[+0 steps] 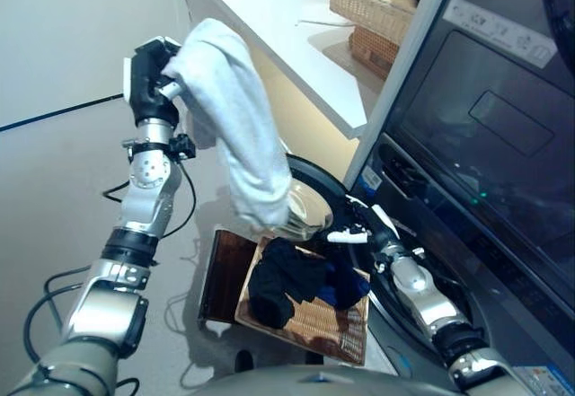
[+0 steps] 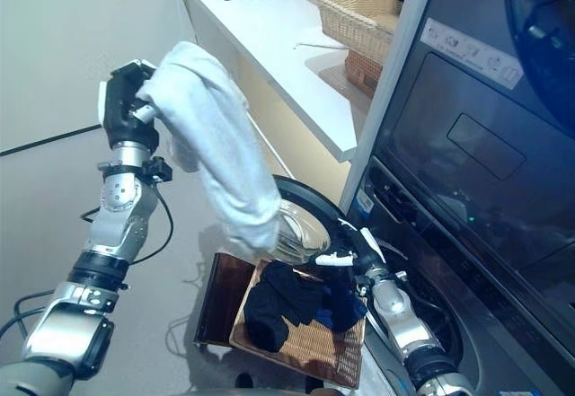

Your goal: Pick up the clothes and place them into the washing machine

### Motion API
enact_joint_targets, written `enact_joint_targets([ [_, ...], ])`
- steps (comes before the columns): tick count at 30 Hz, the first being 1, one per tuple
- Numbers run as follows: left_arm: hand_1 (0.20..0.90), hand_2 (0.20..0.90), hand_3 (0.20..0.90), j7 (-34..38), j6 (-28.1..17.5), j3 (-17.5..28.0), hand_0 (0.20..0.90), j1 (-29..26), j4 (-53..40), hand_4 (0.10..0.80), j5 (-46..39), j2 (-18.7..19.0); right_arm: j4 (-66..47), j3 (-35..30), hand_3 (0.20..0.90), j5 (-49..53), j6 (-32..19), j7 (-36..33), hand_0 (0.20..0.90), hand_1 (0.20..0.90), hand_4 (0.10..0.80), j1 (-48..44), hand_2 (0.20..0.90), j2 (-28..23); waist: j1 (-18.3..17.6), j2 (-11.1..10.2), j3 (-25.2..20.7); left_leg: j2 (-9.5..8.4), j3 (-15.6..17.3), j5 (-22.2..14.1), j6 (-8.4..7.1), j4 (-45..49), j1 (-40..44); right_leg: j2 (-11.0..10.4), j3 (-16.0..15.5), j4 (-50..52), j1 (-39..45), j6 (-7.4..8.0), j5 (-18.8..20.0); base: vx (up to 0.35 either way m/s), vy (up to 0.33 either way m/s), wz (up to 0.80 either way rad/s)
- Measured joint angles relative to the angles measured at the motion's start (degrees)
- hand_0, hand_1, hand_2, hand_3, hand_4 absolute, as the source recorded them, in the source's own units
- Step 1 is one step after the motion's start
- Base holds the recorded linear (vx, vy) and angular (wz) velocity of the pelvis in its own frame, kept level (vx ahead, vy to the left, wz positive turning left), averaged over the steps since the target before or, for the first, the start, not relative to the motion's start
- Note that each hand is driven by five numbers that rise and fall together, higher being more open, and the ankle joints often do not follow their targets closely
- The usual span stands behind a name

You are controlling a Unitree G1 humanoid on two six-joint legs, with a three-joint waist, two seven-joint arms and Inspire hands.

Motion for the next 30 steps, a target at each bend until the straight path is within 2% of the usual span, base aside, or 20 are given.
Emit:
enact_joint_targets([
  [2,0.200,0.200,0.200,0.28,0.00,0.10,0.200,0.00,0.11,0.300,-0.15,2.12,0.04,0.00,0.900,0.02,0.00,0.05,0.900,0.900,0.800,0.03,0.900,0.00,0.03,0.01,0.00,0.00,0.00,0.00,0.00,0.00,0.03,0.00,0.01,0.00,0.02,0.00,0.01,0.000,0.000,0.00],
  [7,0.200,0.200,0.200,1.30,-0.02,2.45,0.200,0.00,0.72,0.300,-1.56,4.38,0.05,0.03,0.900,0.02,-0.01,0.26,0.900,0.900,0.800,0.12,0.900,0.01,0.13,0.02,0.01,0.01,0.00,0.00,0.00,0.00,0.08,0.01,-0.01,0.01,0.10,0.00,0.01,0.000,0.000,0.00],
  [11,0.200,0.200,0.200,2.11,-0.22,4.67,0.200,0.00,0.72,0.300,-2.47,4.64,0.05,0.02,0.900,0.11,-0.01,0.25,0.900,0.900,0.800,0.32,0.900,0.04,0.29,0.02,0.01,-0.02,-0.05,0.00,0.00,0.00,0.12,0.00,-0.06,0.01,0.20,0.00,0.01,-0.004,0.004,0.02],
  [18,0.200,0.200,0.200,2.15,-0.66,4.64,0.200,0.02,0.72,0.300,-3.73,4.52,-0.78,0.03,0.900,2.69,-0.15,1.29,0.900,0.900,0.800,0.34,0.900,0.17,0.37,0.11,0.11,0.00,-0.15,-0.01,-0.01,-0.01,0.85,0.02,-0.16,-0.01,0.92,0.04,-0.13,-0.001,0.001,0.01],
  [25,0.200,0.200,0.200,0.90,-0.76,4.37,0.200,0.16,0.68,0.300,-5.04,1.00,-1.13,0.04,0.900,5.22,-0.16,1.13,0.900,0.900,0.800,0.29,0.900,0.64,0.42,0.11,0.10,-0.03,-0.17,-0.01,-0.01,0.00,0.84,-0.01,-0.16,0.01,0.93,0.03,-0.12,-0.003,-0.001,-0.01],
  [30,0.200,0.200,0.200,0.59,-1.33,3.39,0.200,1.86,0.57,0.300,-6.24,-4.74,-1.91,0.86,0.900,5.89,-0.17,1.00,0.900,0.900,0.800,0.15,0.900,2.37,0.30,0.16,0.14,-0.01,-0.10,-0.01,-0.01,0.00,0.85,-0.01,-0.11,0.01,0.86,0.03,-0.13,-0.012,-0.004,-0.05],
])
